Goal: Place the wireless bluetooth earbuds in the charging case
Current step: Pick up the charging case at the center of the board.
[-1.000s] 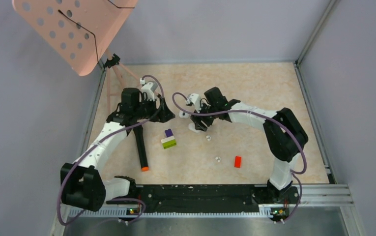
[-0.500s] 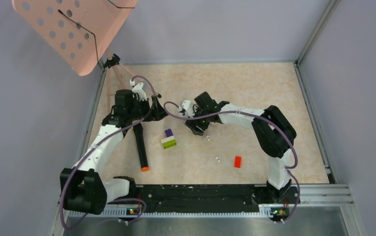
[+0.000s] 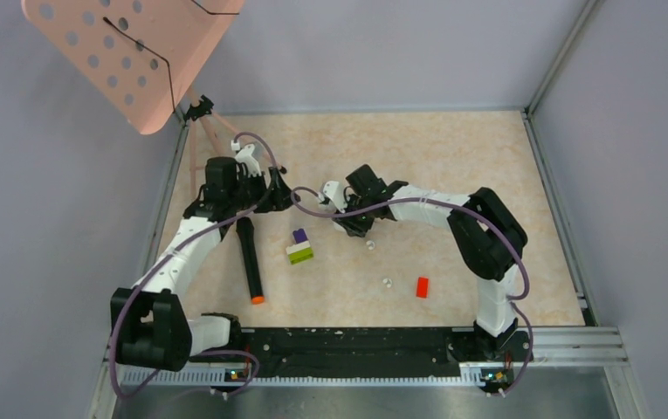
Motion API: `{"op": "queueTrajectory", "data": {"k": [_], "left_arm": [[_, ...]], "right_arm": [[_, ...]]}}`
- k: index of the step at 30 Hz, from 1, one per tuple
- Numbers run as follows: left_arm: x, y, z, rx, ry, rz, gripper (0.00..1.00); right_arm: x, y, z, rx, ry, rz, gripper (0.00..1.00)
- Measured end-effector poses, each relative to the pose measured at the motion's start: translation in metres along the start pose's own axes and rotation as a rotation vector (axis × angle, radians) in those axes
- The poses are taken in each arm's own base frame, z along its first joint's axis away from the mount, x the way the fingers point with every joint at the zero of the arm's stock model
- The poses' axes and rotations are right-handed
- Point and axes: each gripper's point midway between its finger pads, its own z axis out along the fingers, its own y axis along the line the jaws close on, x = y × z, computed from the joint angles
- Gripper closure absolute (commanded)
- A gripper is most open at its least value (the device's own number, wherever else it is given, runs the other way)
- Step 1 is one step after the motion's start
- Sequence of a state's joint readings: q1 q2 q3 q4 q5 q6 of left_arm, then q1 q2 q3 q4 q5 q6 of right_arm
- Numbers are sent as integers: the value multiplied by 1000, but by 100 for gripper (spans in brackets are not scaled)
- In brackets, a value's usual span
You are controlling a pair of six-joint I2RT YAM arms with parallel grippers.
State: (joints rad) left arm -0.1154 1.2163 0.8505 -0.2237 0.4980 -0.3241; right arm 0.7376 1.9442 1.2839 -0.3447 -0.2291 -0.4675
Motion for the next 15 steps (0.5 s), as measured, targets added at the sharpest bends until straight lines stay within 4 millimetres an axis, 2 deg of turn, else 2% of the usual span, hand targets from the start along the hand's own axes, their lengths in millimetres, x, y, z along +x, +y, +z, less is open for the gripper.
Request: {"op": "queueTrajectory", "data": {"k": [5, 8, 11, 15], "left_arm": [[6, -4, 11, 57, 36, -15, 24], [6, -14, 16, 128, 42, -9, 24], [1, -35, 20, 243, 27, 43, 23], [-5, -79, 18, 430, -10, 174, 21]], "right_arm": [[4, -4, -8, 35, -6, -60, 79], [4, -7, -28, 66, -29, -114, 79], [-15, -16, -64, 118, -113, -197, 79], [-64, -30, -137, 253, -299, -346, 79]]}}
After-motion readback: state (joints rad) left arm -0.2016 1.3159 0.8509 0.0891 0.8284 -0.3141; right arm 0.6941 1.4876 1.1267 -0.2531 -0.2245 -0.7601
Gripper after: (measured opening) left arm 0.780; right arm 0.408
